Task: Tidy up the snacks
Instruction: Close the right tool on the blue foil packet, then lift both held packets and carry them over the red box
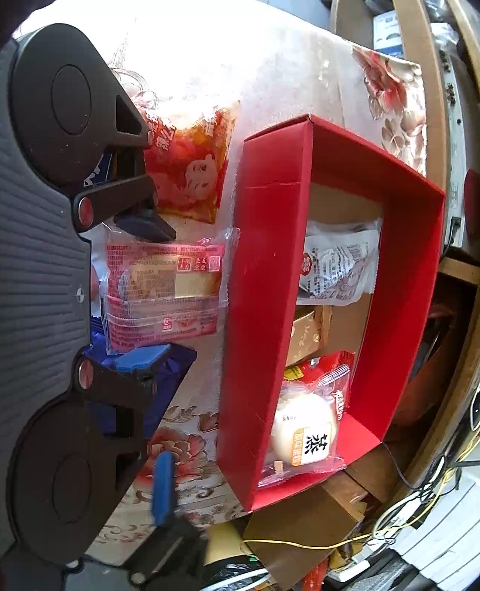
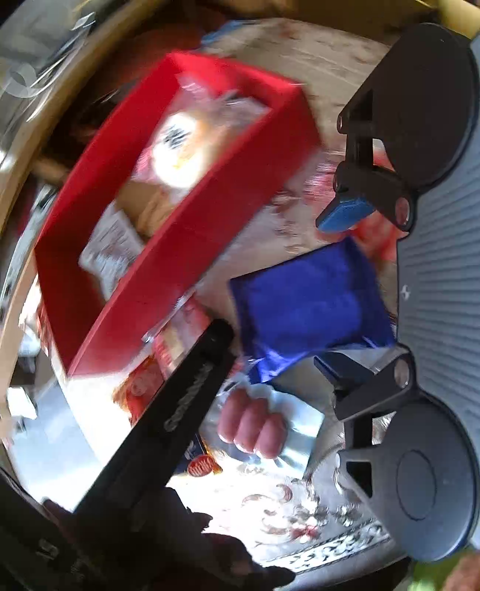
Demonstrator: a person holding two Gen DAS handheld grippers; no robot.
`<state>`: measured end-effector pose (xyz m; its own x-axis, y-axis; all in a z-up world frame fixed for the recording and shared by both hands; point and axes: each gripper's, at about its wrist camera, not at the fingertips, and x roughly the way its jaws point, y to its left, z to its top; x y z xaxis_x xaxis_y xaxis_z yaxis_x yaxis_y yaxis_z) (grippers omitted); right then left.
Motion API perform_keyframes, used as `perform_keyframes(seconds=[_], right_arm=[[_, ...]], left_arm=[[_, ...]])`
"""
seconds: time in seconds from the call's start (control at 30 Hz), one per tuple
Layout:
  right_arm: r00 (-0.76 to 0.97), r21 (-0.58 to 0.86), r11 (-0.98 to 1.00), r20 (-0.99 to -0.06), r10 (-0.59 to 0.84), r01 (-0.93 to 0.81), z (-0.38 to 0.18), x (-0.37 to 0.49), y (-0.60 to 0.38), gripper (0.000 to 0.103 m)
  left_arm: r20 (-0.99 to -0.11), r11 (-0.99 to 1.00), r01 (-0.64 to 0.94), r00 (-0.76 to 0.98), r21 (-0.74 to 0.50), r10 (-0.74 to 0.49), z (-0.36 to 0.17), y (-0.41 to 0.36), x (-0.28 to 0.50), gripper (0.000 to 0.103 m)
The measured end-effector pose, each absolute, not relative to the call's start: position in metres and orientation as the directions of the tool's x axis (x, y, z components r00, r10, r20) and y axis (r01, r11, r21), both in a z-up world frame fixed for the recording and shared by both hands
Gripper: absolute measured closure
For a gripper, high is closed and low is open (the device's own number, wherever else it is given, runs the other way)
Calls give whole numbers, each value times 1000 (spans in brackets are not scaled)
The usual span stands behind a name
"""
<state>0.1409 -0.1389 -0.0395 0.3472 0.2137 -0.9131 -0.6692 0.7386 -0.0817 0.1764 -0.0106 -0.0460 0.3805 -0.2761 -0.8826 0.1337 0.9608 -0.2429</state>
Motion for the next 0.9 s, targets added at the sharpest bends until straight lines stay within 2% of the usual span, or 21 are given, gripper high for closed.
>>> perform_keyframes(seconds=[0.13, 0.27, 0.33, 0.43, 0.57, 0.6, 0.63, 0.67, 0.7, 0.73, 0.9], right_arm=[[320, -133, 649, -930, 179, -749, -50, 152, -121, 16], [277, -87, 655, -941, 193, -751, -63, 169, -121, 9], [239, -14, 712, -946, 217, -702, -70, 180, -132, 0], [236, 31, 770, -943, 234, -638, -76, 186, -141, 0], [246, 14, 770, -943, 222, -638, -76, 184, -138, 0], [249, 13, 772, -943, 221, -636, -74, 182, -137, 2], [253, 14, 768, -940, 228, -641, -73, 180, -135, 12], [256, 14, 761, -937, 236, -649, -69, 174, -133, 18], [258, 13, 753, -935, 242, -658, -65, 168, -131, 29], [260, 9, 750, -935, 240, -662, -63, 162, -128, 33], [268, 16, 785, -935, 230, -619, -59, 145, -136, 36]], left_arm=[[-884, 959, 142, 373, -247, -283, -47, -12, 179, 33], [-881, 954, 151, 366, -260, -299, -47, -10, 181, 30], [-878, 947, 151, 357, -284, -321, -49, -11, 183, 20], [-881, 947, 168, 352, -272, -316, -50, -18, 184, 16], [-884, 951, 172, 357, -257, -303, -49, -21, 183, 19], [-884, 953, 170, 360, -252, -298, -49, -20, 183, 22], [-885, 955, 170, 364, -244, -290, -48, -20, 182, 25], [-887, 958, 172, 369, -229, -278, -48, -21, 181, 28], [-888, 962, 173, 376, -213, -264, -47, -21, 180, 33], [-888, 964, 174, 382, -203, -256, -47, -22, 180, 34], [-880, 959, 171, 386, -226, -276, -43, -18, 177, 41]])
